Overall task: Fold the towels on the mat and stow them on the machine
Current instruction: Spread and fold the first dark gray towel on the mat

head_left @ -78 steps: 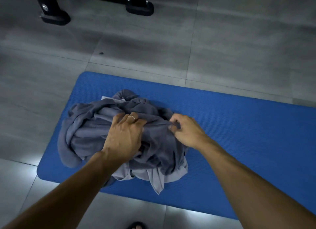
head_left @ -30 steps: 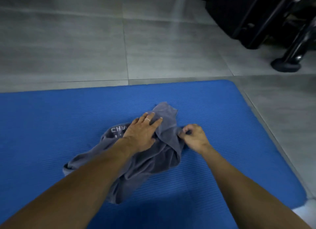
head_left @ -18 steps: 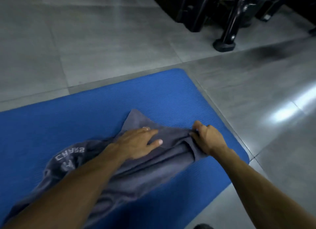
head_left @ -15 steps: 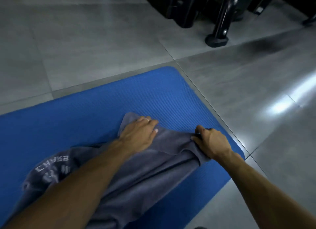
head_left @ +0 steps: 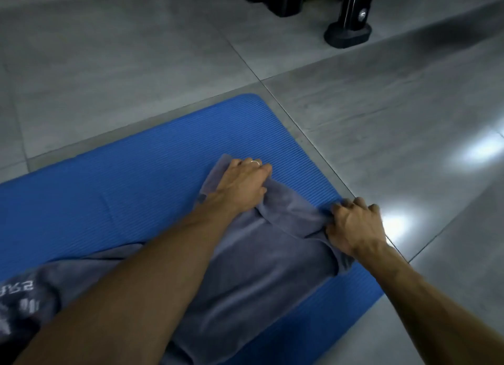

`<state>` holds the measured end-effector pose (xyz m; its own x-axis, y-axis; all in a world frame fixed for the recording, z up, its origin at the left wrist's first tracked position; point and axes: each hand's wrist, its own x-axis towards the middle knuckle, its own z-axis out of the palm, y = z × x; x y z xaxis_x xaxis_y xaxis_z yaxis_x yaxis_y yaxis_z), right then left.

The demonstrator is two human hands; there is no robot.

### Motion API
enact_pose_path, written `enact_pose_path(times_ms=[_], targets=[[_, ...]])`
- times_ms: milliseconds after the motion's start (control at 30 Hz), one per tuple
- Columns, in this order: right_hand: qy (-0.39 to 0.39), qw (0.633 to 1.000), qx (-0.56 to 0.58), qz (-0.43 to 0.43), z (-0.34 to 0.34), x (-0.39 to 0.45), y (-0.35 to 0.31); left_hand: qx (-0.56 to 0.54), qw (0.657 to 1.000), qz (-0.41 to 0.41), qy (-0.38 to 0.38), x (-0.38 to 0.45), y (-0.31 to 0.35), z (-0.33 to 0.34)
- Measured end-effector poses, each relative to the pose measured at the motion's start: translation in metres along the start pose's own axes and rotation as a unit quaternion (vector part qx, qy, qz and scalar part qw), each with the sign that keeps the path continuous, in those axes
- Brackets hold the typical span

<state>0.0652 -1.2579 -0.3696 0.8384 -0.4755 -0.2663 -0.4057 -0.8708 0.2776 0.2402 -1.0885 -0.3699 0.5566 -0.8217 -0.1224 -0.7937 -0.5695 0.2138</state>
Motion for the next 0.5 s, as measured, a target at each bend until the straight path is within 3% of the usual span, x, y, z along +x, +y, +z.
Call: enact_pose_path(times_ms=[100,233,300,400,500], targets=[[0.02,0.998,0.057,-0.029,-0.011,0.026,-0.035,-0.064,0.997,-0.027,0.031,-0.021,-0.008,0.012],[0.038,0.948,0.315,-0.037,-0.035,0.075,-0.103,-0.049,0.965,-0.244,0.08,-0.092,-0.055,0.027],[0.013,0.947,0.315,-0.06,-0.047,0.097,-0.131,-0.033,0.951,-0.304,0.041,-0.126,-0.069,0.036],[0.006,0.976,0.166,-0.143,-0.059,0.116,-0.159,-0.076,0.962,-0.26,0.044,-0.149,-0.06,0.051],[0.014,0.955,0.231,-0.183,-0.065,0.122,-0.17,-0.064,0.968,-0.214,0.112,-0.147,-0.044,0.05]])
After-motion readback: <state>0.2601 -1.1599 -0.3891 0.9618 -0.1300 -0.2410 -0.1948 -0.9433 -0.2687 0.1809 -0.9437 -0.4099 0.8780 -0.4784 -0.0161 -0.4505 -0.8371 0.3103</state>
